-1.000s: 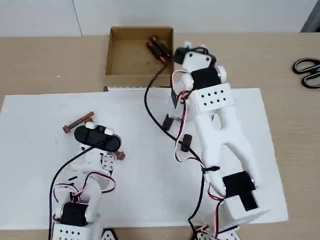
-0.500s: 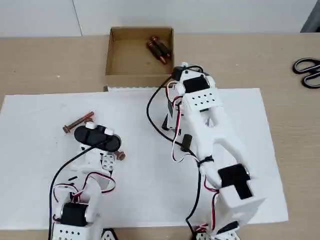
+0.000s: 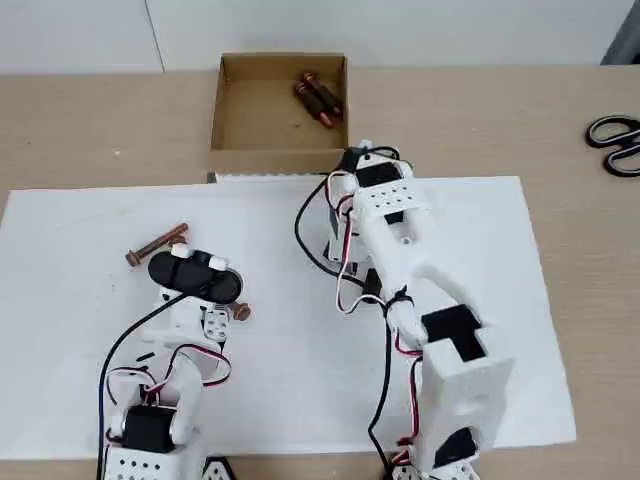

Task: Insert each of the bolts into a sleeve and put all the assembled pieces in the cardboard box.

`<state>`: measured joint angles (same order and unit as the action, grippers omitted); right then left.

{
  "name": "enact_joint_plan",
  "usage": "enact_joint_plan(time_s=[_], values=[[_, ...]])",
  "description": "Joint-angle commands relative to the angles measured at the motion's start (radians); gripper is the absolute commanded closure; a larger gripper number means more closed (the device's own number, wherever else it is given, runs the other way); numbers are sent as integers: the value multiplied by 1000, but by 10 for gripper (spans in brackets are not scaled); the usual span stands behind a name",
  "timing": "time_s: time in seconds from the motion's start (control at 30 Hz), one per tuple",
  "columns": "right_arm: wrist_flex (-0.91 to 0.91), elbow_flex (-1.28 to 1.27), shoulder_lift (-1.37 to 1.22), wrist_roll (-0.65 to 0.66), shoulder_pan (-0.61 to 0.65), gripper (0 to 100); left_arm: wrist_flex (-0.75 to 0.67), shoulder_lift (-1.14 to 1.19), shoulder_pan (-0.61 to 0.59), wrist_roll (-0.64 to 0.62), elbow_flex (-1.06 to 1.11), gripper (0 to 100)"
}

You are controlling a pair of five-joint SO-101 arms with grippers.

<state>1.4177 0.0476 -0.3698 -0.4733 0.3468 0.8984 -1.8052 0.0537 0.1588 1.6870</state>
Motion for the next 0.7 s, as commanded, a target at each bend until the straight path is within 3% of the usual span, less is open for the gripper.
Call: enact_joint_plan(time_s=[0.0, 0.17, 0.67], values=[[-13, 8, -7, -6, 8, 813, 5, -11, -5, 5, -5, 994], [-7, 8, -1, 0, 45, 911, 5, -11, -5, 5, -5, 994], [-7, 18, 8, 35, 73, 886, 5, -11, -5, 5, -5, 994]])
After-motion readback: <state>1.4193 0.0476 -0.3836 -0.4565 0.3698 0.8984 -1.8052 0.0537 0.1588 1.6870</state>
